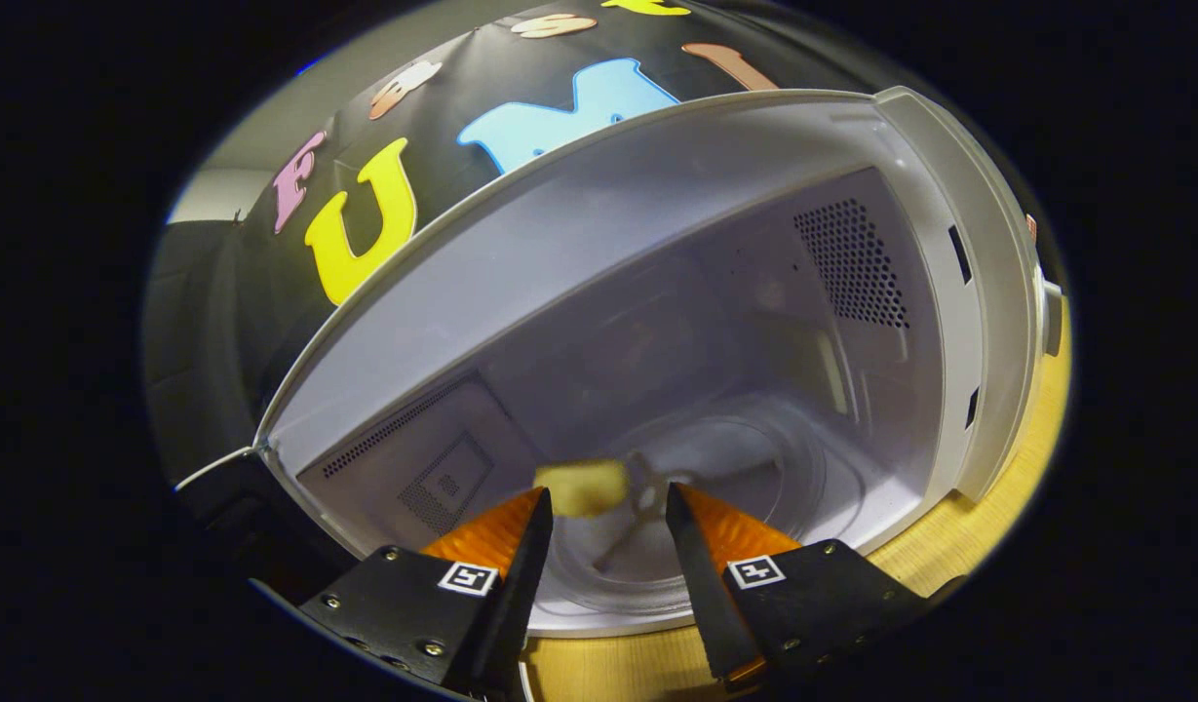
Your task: Open the microwave, put the food inside, and close the microwave door.
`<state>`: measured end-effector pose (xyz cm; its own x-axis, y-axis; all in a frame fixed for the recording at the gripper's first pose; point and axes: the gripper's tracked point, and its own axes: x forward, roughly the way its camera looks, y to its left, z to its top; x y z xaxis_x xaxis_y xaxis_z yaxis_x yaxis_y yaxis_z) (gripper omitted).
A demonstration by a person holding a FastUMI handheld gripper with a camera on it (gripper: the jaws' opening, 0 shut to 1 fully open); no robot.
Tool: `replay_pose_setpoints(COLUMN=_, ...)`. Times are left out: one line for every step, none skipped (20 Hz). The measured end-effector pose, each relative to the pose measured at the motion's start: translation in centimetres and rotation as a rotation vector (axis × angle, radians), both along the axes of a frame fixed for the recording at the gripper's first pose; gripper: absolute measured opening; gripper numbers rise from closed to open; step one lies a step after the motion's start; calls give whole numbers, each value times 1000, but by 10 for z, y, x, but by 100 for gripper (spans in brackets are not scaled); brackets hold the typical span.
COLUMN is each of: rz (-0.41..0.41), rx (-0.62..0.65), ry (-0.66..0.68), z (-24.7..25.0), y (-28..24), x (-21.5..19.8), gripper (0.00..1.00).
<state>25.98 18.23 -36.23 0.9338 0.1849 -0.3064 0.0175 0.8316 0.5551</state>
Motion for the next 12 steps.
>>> replay_pose_setpoints(rz=21, rx=7, ry=7, z=-1, y=2, x=-4, gripper=72)
replay_pose_setpoints(rz=31, rx=5, ry=16, z=-2, y=1, x=-6, gripper=72)
replay_pose_setpoints(rz=30, rx=-2, ry=22, z=-3, y=-2, x=-8, gripper=75)
replay_pose_setpoints(rz=26, rx=0, ry=24, z=-2, y=-6, x=-11, gripper=75)
replay_pose_setpoints(rz=26, rx=9, ry=26, z=0, y=-10, x=-13, gripper=75)
replay_pose_setpoints(rz=24, rx=20, ry=30, z=2, y=-16, x=-15, gripper=75)
replay_pose_setpoints(rz=22, rx=35, ry=32, z=5, y=-20, x=-17, gripper=75)
replay_pose_setpoints(rz=23, rx=45, ry=30, z=9, y=-24, x=-19, gripper=75)
replay_pose_setpoints(rz=21, rx=47, ry=28, z=12, y=-29, x=-21, gripper=75)
replay_pose_setpoints(rz=23, rx=39, ry=26, z=16, y=-32, x=-24, gripper=75)
replay_pose_setpoints(rz=34, rx=26, ry=30, z=17, y=-34, x=-27, gripper=75)
replay_pose_setpoints(rz=53, rx=14, ry=40, z=18, y=-34, x=-33, gripper=76)
